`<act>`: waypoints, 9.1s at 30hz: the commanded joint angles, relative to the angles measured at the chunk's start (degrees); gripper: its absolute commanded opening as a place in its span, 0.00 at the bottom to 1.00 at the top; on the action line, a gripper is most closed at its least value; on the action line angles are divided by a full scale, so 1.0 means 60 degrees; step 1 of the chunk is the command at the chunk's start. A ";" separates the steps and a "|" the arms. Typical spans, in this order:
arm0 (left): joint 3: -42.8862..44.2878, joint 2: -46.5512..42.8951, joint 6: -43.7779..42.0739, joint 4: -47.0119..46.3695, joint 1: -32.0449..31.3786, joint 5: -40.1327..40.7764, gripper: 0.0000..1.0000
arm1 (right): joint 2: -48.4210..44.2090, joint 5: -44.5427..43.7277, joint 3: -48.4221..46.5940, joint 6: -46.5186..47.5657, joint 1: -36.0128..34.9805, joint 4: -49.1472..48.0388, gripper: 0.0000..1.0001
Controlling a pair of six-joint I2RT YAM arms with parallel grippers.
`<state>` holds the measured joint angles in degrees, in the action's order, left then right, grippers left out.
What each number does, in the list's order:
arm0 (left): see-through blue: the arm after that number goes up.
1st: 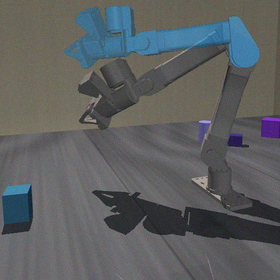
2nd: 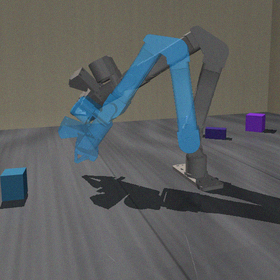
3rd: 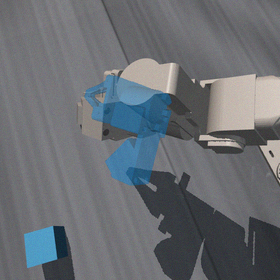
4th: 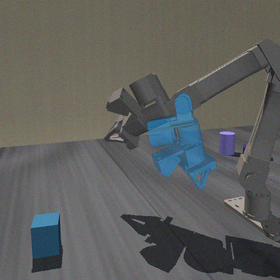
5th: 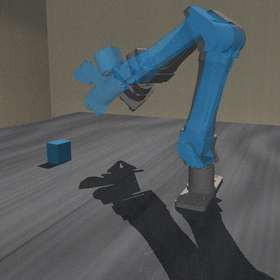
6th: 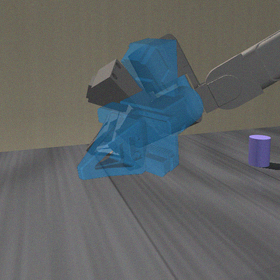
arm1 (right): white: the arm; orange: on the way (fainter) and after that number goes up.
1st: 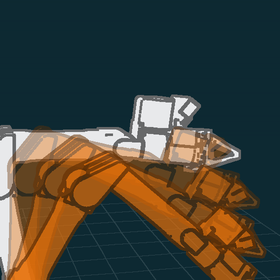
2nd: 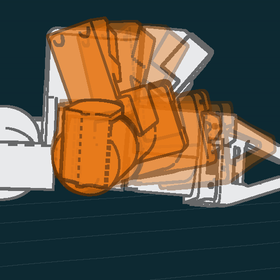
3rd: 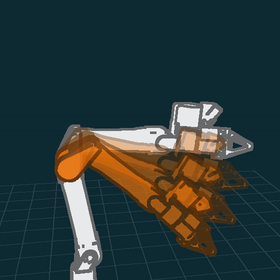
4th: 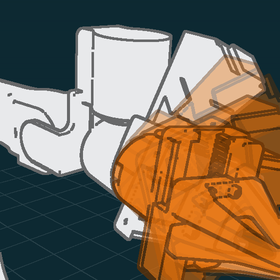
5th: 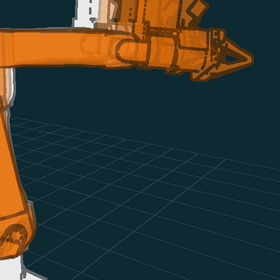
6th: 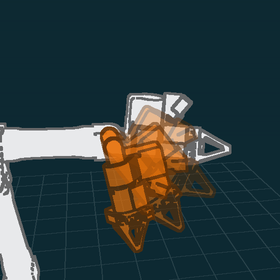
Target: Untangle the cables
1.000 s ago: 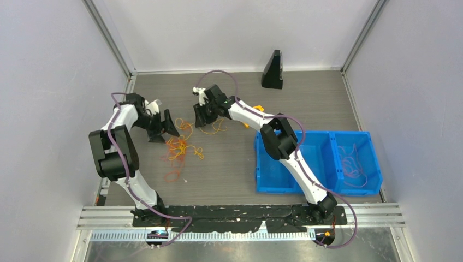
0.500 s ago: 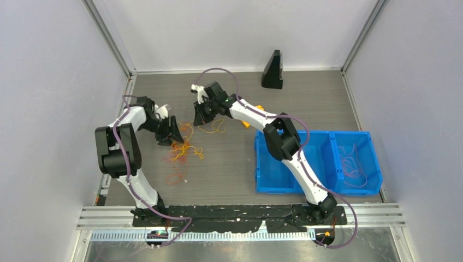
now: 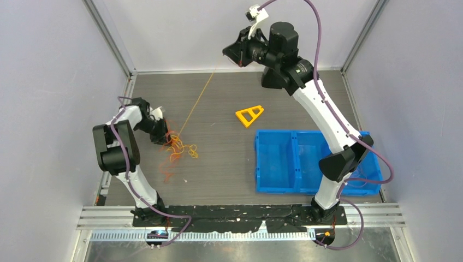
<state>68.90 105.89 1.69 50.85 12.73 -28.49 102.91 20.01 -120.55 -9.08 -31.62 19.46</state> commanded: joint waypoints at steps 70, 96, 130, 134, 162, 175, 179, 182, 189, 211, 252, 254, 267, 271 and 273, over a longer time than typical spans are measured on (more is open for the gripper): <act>0.4503 0.2350 -0.1189 0.1696 -0.2034 0.1089 0.47 | 0.0588 0.2007 0.3773 0.1538 -0.0214 0.0116 0.75; 0.1903 0.1027 0.2679 -0.0382 -0.2852 0.0352 0.40 | 0.0122 0.1947 0.4083 0.1591 -0.0063 0.0212 0.76; -0.0287 -0.1206 0.1806 -0.3659 -0.3839 -0.2330 0.00 | -0.0308 0.2448 0.5110 0.2281 -0.0119 0.0016 0.77; -0.0221 -0.3257 0.2606 -0.4501 -0.3836 -0.2926 0.00 | -0.0426 0.2833 0.5171 0.2017 -0.0189 -0.0674 0.80; 0.0084 -0.6104 0.6559 -0.6847 -0.2796 -0.4272 0.00 | -0.0451 0.2569 0.5226 0.0600 -0.1945 -0.4946 0.78; -0.0357 -0.6599 0.7947 -0.7914 -0.1295 -0.4338 0.07 | 0.0138 0.2430 0.3702 -0.0407 -0.2380 -0.4954 0.06; -0.1189 -0.7134 0.7543 -0.8140 -0.0355 -0.4344 0.57 | 0.0129 0.2298 0.3103 -0.0933 -0.2379 -0.4956 0.05; -0.2422 -0.8235 0.5978 -0.8547 0.0142 -0.3841 0.76 | 0.0106 0.2113 0.2856 -0.1455 -0.2381 -0.5134 0.05; -0.4780 -0.9953 0.3475 -1.0330 -0.0683 -0.3129 0.84 | 0.0352 0.2026 0.1955 -0.2287 -0.2392 -0.5185 0.05; -0.5250 -0.8923 0.1585 -0.7322 -0.2558 0.0365 0.21 | 0.0362 0.1409 -0.1583 -0.3643 -0.2144 -0.5332 0.05; -0.3315 -0.6779 0.0435 -0.4990 -0.1358 -0.0037 0.38 | -1.0588 -0.1710 0.6224 0.2496 0.3121 0.1885 0.05; -0.3292 -0.6748 0.0422 -0.4960 -0.1364 -0.0074 0.38 | -1.1174 -0.1594 0.6861 0.2206 0.3871 0.2169 0.05; -0.2904 -0.6456 0.0492 -0.4885 -0.1363 0.0039 0.39 | -1.1829 -0.2444 0.9149 0.1101 0.5518 0.1583 0.06; -0.3014 -0.6468 0.0493 -0.4944 -0.1368 0.0124 0.39 | -1.0595 -0.1675 0.7191 0.0628 0.5518 0.1123 0.05; -0.3080 -0.6458 0.0534 -0.5019 -0.1360 0.0157 0.39 | -1.0162 -0.1253 0.6217 0.0403 0.5522 0.0959 0.05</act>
<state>49.39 67.35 4.29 21.93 4.43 -27.24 38.35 7.84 -72.31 -2.61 1.26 33.30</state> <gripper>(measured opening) 0.385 0.070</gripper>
